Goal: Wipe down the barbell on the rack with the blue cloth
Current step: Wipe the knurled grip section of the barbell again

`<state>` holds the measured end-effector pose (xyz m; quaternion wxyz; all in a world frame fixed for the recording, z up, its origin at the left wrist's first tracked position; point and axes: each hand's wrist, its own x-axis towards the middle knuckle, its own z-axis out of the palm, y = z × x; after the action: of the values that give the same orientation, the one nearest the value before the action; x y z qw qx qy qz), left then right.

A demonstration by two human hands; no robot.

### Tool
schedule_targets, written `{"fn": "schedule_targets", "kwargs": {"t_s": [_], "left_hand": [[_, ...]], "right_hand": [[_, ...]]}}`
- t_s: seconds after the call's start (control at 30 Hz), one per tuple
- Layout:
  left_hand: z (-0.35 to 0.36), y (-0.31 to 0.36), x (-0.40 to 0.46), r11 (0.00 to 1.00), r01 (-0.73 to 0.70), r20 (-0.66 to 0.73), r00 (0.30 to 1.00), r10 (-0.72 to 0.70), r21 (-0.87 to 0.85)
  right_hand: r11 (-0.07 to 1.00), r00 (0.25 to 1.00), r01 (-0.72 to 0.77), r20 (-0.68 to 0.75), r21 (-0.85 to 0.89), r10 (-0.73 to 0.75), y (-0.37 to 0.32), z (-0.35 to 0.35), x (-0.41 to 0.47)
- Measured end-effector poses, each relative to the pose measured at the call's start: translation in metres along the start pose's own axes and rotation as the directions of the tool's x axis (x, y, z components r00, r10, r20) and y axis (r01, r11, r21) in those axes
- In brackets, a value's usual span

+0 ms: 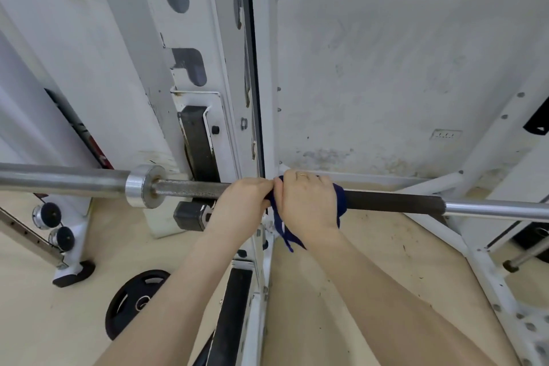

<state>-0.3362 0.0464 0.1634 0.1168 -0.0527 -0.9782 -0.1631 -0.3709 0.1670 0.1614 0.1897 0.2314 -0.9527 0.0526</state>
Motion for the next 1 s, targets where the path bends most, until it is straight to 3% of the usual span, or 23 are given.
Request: {"fn": "schedule_targets", "kwargs": {"t_s": [0.03,0.17,0.27,0.33,0.43,0.6,0.87,1.0], "left_hand": [[0.000,0.000,-0.001,1.000,0.001,-0.002,1.000,-0.001,-0.003],[-0.008,0.005,-0.007,0.997,0.030,0.004,1.000,-0.030,-0.069],[-0.015,0.009,-0.008,0.993,0.075,0.026,0.997,-0.073,-0.092],[-0.014,0.010,-0.008,0.995,0.070,0.012,0.998,-0.069,-0.074],[-0.011,0.009,-0.008,0.995,0.077,-0.002,0.997,-0.077,-0.068],[-0.015,0.011,-0.009,0.989,0.096,0.014,0.995,-0.095,-0.116],[-0.010,0.015,-0.007,0.993,0.115,0.011,0.993,-0.115,-0.017],[-0.008,0.018,-0.004,0.992,0.120,0.016,0.993,-0.120,0.028]], "right_hand": [[1.000,0.998,0.014,-0.061,0.027,-0.012,0.003,0.004,-0.001],[0.996,1.000,-0.001,0.007,-0.087,0.002,0.039,0.002,0.001],[0.985,0.981,-0.126,-0.161,-0.117,0.106,0.074,-0.001,-0.012],[0.978,0.985,-0.155,-0.100,-0.141,0.142,0.076,-0.007,-0.015],[0.989,0.997,-0.072,-0.027,-0.130,0.069,0.045,-0.005,-0.006],[0.987,0.990,0.077,-0.102,-0.142,-0.092,0.031,0.004,0.002],[0.940,0.955,-0.281,-0.151,-0.194,0.254,0.109,0.001,-0.027],[0.991,0.956,-0.087,-0.289,-0.101,0.054,0.061,0.008,-0.013]]}}
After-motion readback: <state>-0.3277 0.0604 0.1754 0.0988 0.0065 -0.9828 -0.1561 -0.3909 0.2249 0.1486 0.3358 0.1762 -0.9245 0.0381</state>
